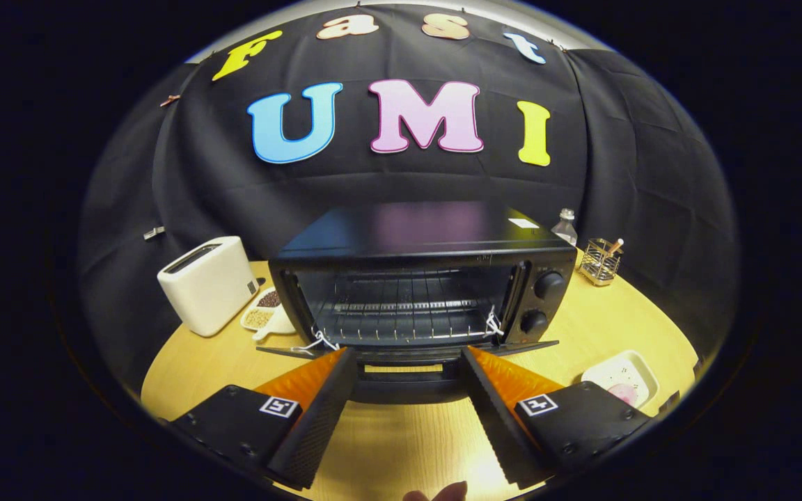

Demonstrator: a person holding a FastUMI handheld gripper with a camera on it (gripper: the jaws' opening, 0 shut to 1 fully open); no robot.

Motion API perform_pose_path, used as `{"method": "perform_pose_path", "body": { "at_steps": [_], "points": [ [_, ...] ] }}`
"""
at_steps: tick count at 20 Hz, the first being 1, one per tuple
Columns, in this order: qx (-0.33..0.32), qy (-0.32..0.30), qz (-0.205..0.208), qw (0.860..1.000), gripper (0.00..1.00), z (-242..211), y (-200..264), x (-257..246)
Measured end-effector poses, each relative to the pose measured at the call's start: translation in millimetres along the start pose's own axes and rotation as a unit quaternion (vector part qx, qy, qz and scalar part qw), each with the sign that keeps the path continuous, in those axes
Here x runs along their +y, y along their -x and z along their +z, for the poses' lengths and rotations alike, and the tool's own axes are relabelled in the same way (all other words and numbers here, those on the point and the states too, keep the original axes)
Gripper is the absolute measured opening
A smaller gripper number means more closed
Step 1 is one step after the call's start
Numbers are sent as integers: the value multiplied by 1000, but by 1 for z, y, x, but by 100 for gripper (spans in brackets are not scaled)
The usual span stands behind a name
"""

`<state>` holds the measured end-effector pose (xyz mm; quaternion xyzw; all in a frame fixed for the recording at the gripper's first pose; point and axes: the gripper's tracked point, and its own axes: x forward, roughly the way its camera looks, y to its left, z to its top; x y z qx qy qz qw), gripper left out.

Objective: Open the toaster oven, put the food inside, and close the toaster oven door.

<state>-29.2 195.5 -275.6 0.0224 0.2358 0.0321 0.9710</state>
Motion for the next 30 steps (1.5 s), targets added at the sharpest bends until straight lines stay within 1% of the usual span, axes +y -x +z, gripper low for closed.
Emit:
{"method": "perform_pose_path", "body": {
  "at_steps": [5,10,14,17,20,23,26,30],
  "points": [
    [44,21,1,999,99,-40,8,-1],
    [101,44,8,994,99,-82,12,-5],
    [105,52,25,993,99,-82,18,-12],
    [99,40,58,993,99,-64,25,-26],
    [101,42,89,990,99,-45,46,-60],
    [132,44,110,984,99,-38,60,-115],
    [173,63,105,977,99,-48,63,-185],
    [241,52,92,965,100,-69,53,-272]
  ]
}}
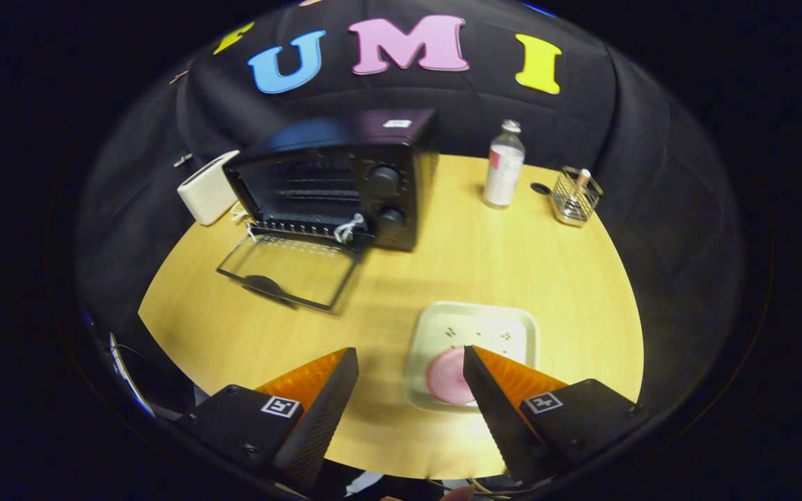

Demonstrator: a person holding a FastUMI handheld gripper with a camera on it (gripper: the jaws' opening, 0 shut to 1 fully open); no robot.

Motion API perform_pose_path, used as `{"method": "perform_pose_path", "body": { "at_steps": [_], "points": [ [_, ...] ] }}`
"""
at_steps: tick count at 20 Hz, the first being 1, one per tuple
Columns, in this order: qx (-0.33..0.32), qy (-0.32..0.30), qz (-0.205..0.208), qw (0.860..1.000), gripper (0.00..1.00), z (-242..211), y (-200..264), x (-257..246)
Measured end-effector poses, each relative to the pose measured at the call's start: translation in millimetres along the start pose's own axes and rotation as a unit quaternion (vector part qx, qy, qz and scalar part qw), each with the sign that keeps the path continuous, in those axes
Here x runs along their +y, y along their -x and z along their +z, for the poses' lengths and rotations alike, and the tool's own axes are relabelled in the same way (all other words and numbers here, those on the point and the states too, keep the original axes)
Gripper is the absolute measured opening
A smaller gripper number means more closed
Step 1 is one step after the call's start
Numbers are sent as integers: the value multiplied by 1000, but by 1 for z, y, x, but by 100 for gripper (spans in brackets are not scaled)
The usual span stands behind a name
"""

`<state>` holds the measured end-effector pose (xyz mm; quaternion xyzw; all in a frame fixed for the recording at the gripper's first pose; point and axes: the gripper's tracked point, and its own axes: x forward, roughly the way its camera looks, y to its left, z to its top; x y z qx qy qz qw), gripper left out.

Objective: Open the toaster oven, put the food inside, and close the toaster oven door.

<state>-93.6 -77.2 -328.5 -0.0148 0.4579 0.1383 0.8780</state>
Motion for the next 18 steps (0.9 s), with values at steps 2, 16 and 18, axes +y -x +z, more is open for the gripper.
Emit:
{"method": "perform_pose_path", "body": {
  "at_steps": [2,16,18],
  "points": [
    [36,-7,-2,999,100,-13,-9,-35],
    [206,-60,-18,977,54,-45,-82,-116],
    [227,-71,-3,971,35,-51,-87,-107]
  ]
}}
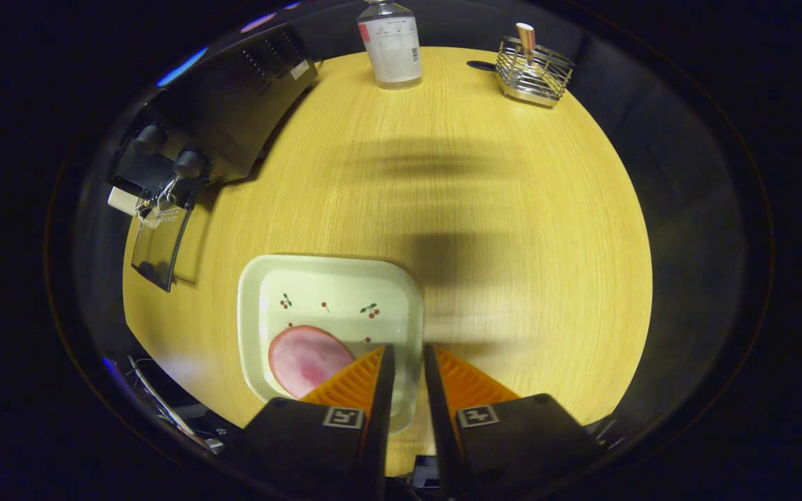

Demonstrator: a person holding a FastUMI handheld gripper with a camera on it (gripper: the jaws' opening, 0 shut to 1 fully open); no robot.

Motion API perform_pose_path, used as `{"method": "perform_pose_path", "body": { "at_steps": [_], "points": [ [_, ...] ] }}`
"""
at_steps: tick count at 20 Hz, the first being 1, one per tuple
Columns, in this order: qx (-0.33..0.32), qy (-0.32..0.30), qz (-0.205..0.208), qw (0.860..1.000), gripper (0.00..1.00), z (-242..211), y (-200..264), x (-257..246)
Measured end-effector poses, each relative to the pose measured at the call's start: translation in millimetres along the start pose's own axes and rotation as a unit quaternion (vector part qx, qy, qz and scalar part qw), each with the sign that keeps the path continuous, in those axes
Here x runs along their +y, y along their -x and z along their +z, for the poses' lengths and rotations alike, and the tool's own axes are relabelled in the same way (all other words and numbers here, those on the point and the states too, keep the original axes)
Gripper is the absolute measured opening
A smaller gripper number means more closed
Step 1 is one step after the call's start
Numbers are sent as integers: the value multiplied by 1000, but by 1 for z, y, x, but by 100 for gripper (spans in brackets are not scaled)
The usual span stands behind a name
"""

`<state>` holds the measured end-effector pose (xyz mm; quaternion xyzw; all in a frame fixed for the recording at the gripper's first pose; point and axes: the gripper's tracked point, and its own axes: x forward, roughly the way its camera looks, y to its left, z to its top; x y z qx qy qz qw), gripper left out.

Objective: Open the toaster oven, put the food inside, and close the toaster oven door.

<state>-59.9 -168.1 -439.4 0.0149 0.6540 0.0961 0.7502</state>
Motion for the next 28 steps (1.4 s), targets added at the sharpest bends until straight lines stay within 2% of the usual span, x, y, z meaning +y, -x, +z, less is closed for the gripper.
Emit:
{"method": "perform_pose_path", "body": {
  "at_steps": [1,3,4,6,8,10,18,22,28],
  "points": [
    [1,-5,14,1000,24,3,3,1],
    [-4,-8,38,999,11,4,3,7],
    [-10,-23,50,998,7,5,1,8],
    [6,-70,100,993,6,-2,7,14],
    [17,-138,154,978,6,-3,8,23],
    [5,-175,185,967,6,-8,14,28],
    [-46,-243,255,935,6,-13,50,76],
    [-64,-260,273,924,6,-23,74,110],
    [-87,-286,301,906,6,-29,104,188]
  ]
}}
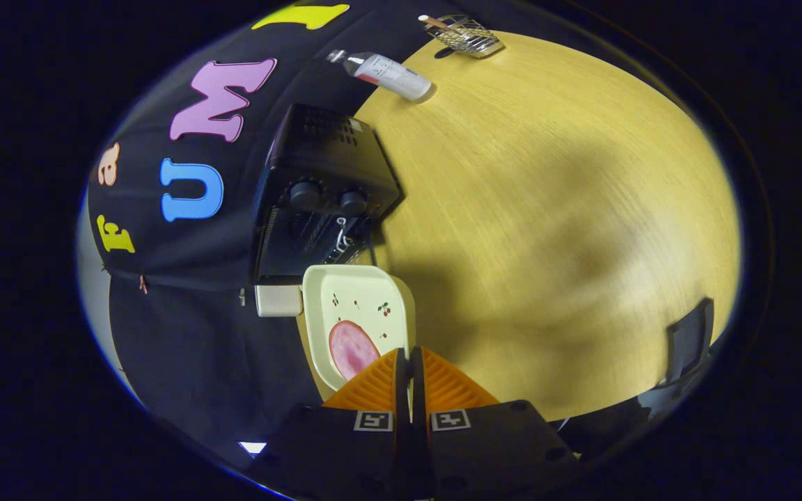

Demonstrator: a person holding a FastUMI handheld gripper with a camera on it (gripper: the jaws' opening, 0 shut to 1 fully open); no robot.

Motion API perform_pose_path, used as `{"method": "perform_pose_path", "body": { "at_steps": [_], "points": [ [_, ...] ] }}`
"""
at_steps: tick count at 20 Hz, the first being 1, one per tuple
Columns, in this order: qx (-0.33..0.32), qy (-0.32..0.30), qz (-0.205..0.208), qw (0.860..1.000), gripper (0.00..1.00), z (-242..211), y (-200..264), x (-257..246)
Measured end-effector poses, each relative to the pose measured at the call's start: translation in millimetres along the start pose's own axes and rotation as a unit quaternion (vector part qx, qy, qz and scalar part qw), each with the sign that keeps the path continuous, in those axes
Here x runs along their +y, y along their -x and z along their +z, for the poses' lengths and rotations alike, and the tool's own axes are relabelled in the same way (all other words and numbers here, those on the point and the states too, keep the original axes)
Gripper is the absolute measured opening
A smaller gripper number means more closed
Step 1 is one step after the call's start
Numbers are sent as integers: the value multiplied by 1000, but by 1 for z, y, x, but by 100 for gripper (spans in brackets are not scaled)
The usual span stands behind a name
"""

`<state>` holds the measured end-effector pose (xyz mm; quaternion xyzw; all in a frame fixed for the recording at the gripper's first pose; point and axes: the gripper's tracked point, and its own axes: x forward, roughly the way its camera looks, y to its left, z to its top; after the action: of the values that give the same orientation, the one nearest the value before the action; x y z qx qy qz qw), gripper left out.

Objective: Open the toaster oven, put the food inside, and close the toaster oven door.

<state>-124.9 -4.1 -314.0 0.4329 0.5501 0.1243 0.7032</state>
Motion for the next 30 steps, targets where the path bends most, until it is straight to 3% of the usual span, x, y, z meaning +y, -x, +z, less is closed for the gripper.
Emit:
{"method": "perform_pose_path", "body": {
  "at_steps": [8,17,23,30],
  "points": [
    [-34,-32,1,999,6,-43,-58,72],
    [-110,-110,-35,987,6,-33,-139,111],
    [-184,-210,-37,959,6,-1,-177,132],
    [-280,-333,-52,899,6,51,-204,139]
  ]
}}
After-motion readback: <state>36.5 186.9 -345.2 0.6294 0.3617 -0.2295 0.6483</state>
